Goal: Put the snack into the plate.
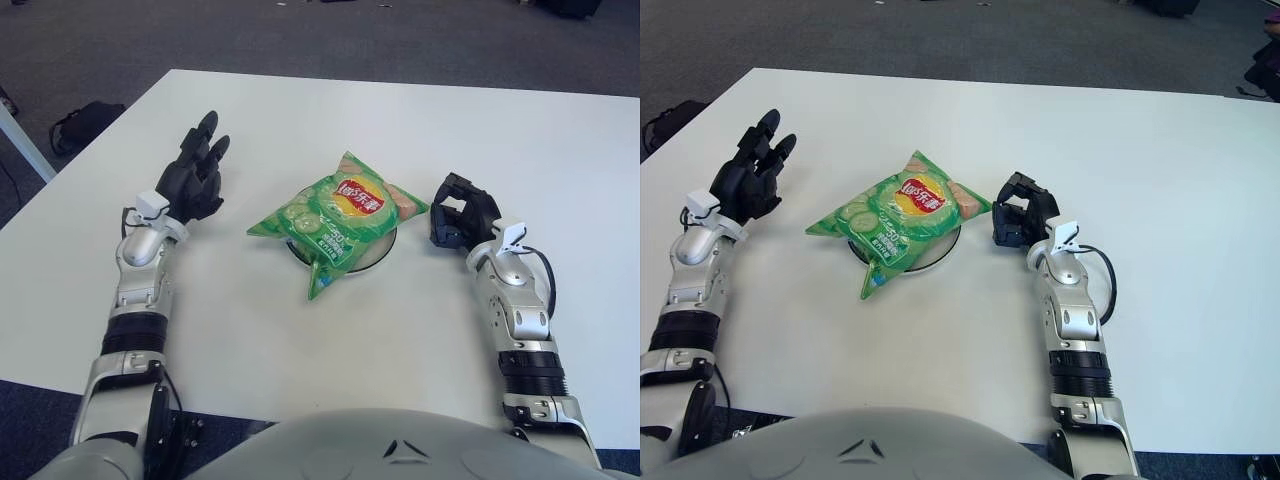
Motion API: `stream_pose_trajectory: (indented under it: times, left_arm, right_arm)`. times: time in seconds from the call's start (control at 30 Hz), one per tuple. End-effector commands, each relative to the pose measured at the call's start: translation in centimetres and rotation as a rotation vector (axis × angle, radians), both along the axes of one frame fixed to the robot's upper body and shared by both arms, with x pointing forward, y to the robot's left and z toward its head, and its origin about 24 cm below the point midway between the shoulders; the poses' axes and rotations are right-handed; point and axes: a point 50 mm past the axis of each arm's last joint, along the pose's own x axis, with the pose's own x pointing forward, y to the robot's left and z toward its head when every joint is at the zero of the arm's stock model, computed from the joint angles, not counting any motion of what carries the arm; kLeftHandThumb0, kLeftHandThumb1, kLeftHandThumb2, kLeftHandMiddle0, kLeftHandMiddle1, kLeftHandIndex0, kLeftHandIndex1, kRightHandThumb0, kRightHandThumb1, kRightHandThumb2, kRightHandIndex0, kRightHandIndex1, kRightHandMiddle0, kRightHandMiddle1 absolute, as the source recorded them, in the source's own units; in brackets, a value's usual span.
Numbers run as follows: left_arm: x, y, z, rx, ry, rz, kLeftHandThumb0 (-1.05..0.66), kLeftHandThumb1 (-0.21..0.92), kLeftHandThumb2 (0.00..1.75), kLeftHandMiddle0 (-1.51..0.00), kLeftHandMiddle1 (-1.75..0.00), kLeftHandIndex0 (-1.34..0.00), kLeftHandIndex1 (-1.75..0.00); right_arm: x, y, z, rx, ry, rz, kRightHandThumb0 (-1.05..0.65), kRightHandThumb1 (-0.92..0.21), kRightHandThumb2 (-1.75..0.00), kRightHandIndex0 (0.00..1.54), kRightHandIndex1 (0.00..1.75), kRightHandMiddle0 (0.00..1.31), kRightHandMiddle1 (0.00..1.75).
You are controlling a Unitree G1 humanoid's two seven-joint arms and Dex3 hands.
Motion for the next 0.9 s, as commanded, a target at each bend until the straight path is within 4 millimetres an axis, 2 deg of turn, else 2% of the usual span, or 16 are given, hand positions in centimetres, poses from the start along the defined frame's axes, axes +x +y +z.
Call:
stream_pose_trajectory:
  times: [0.0, 0.03, 0.1, 0.13, 0.23, 0.33, 0.53, 0.87]
  left_arm:
    - [-0.5, -0.3, -1.0, -0.073, 0.042, 0.122, -0.85, 0.92, 0.84, -0.44, -1.35, -0.06, -1.24]
    - [-0.6, -0.4, -1.1, -0.084, 0.047, 0.141, -0.80, 0.92, 0.84, -0.49, -1.46, -0.09, -1.37]
    - [-0.8, -0.8, -1.3, -0.113, 0.072, 0.192, -0.73, 0.92, 0.84, -0.54, -1.58, -0.12, -1.52]
    - [-1.0, -1.0, -1.4, -0.122, 0.084, 0.211, -0.60, 0.88, 0.79, -0.59, -1.64, -0.17, -1.60]
    - [-1.4, -1.5, -1.9, -0.134, 0.132, 0.259, -0.45, 0.79, 0.77, -0.68, -1.71, -0.26, -1.70]
    - [-1.7, -1.8, -2.1, -0.126, 0.161, 0.280, -0.42, 0.68, 0.87, -0.80, -1.73, -0.34, -1.73]
    - [-2.5, -2.5, -2.8, -0.106, 0.217, 0.258, -0.41, 0.58, 0.99, -0.99, -1.75, -0.41, -1.74]
    - [-3.2, -2.8, -3.3, -0.073, 0.227, 0.170, -0.41, 0.56, 1.01, -1.09, -1.75, -0.43, -1.75]
  right_arm:
    - [-1.4, -0.4, -3.3, -0.008, 0.163, -0.020, -0.50, -0.27, -1.37, 1.11, 1.75, 0.65, 1.75]
    - [-1.4, -0.4, -3.3, -0.008, 0.163, -0.020, -0.50, -0.27, -1.37, 1.11, 1.75, 0.65, 1.75]
    - [-1.4, -0.4, -3.3, -0.009, 0.163, -0.021, -0.50, -0.27, -1.37, 1.11, 1.75, 0.65, 1.75]
    - [-1.4, -0.4, -3.3, -0.010, 0.163, -0.021, -0.50, -0.27, -1.37, 1.11, 1.75, 0.65, 1.75]
    - [-1.4, -0.4, -3.3, -0.010, 0.164, -0.020, -0.50, -0.27, -1.37, 1.11, 1.75, 0.65, 1.75]
    - [-1.5, -0.4, -3.3, -0.011, 0.164, -0.021, -0.50, -0.27, -1.37, 1.12, 1.75, 0.65, 1.75]
    - [-1.5, -0.5, -3.3, -0.011, 0.165, -0.024, -0.50, -0.27, -1.37, 1.12, 1.75, 0.65, 1.75]
    - [-1.5, -0.7, -3.3, -0.010, 0.160, -0.042, -0.50, -0.27, -1.37, 1.12, 1.75, 0.66, 1.75]
